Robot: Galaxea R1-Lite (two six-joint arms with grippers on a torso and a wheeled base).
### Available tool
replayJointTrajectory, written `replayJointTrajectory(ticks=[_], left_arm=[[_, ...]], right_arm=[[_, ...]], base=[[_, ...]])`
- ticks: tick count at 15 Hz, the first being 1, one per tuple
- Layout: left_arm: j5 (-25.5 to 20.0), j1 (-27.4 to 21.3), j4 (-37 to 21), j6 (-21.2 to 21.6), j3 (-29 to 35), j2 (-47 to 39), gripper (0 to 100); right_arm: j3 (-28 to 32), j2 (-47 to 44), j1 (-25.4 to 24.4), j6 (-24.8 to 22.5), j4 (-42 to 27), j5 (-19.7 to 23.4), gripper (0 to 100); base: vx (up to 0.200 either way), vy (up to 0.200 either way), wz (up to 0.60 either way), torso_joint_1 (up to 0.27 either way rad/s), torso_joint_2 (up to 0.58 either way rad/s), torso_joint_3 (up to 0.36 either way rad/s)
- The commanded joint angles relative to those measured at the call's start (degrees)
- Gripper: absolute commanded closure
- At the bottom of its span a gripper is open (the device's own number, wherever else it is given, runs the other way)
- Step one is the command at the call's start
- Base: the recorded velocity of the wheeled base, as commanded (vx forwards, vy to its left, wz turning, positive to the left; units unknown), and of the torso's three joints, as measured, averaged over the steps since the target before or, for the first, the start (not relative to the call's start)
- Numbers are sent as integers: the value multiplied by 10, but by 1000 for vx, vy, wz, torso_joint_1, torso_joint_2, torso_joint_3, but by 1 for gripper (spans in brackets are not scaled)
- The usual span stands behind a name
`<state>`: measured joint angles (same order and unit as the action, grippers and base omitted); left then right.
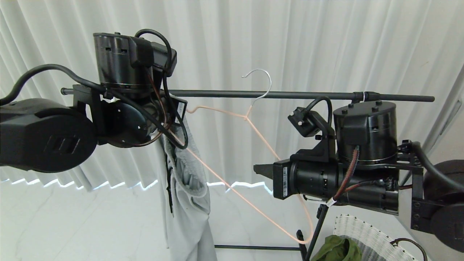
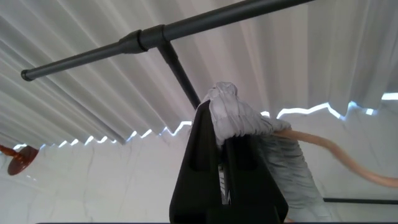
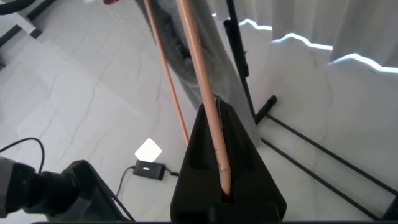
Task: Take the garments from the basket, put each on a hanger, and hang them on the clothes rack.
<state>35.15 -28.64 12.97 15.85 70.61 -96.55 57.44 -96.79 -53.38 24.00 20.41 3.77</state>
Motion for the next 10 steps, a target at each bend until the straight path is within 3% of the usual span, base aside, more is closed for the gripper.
replayJointTrajectory(ticks=[1, 7, 10], left_arm=[[0, 0, 0, -1, 7, -5, 100], [0, -4, 0, -5, 8, -2, 100], [2, -3, -1, -5, 8, 4, 100]], right_arm=[[4, -16, -13, 1, -1, 0, 100], [12, -54, -43, 34, 24, -6, 100], [16, -63, -36, 48, 42, -46, 100]], base=[[0, 0, 0, 0, 0, 0], [0, 0, 0, 0, 0, 0], [0, 0, 0, 0, 0, 0]])
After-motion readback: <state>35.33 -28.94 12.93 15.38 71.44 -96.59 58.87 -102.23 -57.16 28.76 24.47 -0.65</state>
